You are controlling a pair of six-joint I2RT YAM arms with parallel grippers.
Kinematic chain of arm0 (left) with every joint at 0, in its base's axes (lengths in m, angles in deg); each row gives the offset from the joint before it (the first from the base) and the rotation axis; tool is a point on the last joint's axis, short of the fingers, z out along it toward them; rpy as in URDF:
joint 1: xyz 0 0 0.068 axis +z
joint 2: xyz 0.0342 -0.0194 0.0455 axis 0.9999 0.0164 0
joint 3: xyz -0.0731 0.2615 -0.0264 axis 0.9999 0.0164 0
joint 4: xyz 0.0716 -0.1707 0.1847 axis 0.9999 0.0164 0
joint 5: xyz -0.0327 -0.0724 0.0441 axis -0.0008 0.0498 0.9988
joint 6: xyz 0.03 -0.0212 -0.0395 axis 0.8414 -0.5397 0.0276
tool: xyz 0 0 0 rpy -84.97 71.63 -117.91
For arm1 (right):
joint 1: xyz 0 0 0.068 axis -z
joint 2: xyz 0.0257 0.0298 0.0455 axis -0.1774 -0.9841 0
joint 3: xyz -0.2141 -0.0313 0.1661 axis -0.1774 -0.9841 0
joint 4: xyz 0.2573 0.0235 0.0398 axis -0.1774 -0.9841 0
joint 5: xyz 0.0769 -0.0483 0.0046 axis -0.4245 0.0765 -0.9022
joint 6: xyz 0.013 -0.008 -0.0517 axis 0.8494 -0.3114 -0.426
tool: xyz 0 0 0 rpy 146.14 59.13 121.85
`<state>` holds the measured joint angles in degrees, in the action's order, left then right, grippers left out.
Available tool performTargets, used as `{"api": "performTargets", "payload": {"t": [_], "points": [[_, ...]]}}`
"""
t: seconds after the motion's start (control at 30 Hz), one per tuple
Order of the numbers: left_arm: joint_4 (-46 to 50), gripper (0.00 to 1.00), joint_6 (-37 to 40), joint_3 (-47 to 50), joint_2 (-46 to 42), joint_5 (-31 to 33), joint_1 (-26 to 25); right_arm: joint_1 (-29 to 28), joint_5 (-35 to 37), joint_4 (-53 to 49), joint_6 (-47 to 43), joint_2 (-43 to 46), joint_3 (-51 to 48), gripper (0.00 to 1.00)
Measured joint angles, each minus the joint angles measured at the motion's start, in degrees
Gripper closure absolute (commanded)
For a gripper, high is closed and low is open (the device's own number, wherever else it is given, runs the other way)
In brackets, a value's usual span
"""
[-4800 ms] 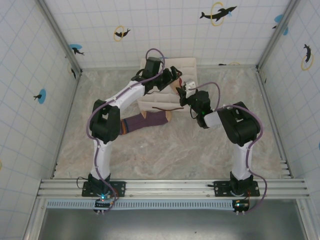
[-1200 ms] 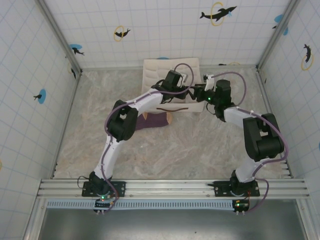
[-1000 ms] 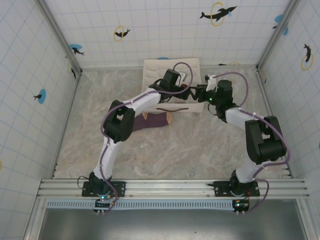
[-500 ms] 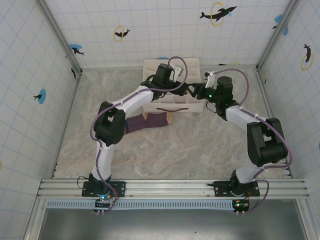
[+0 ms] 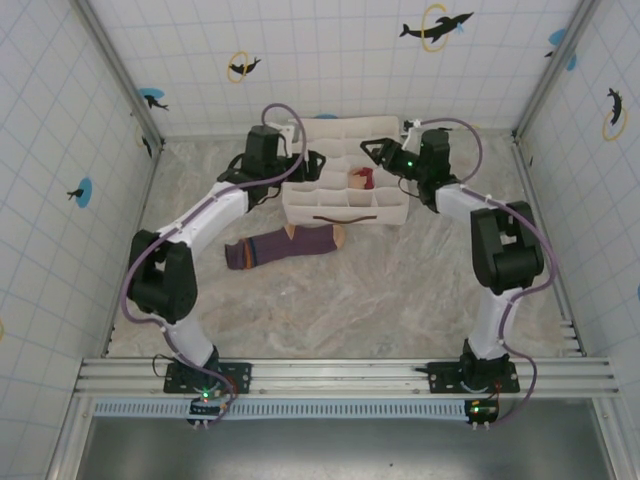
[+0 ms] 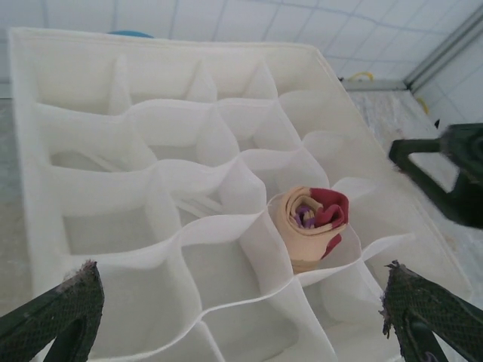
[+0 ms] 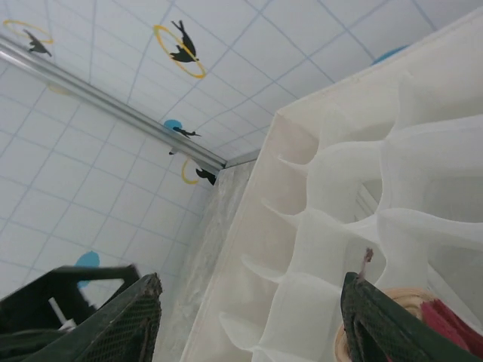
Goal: Roll the socks
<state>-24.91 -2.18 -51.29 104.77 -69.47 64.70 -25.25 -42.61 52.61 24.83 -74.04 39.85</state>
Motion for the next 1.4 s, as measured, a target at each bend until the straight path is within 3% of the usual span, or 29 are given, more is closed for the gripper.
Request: {"api": "performTargets", "payload": {"t": [0.4,0.8,1.03,1.4], "points": [[3.4,0.05,-5.1,16.5,-7.7,-1.3,1.9,-4.9,2.6,-6.1,7.6,-8.2,12.5,0.36],[3.1,0.08,-8.6,25.0,-11.2,-3.1,1.9,-4.7,8.2,-24.1,8.5,-13.6,18.3,0.37],[0.5,0.09,-10.5,25.5,-9.1,-4.3,0.8,-4.6,10.8,-27.1,5.3,-13.7,19.4,0.37],[-4.4,0.07,-12.6,21.3,-1.5,-5.3,0.5,-4.6,5.9,-22.6,2.7,-12.6,19.3,0.32]]}}
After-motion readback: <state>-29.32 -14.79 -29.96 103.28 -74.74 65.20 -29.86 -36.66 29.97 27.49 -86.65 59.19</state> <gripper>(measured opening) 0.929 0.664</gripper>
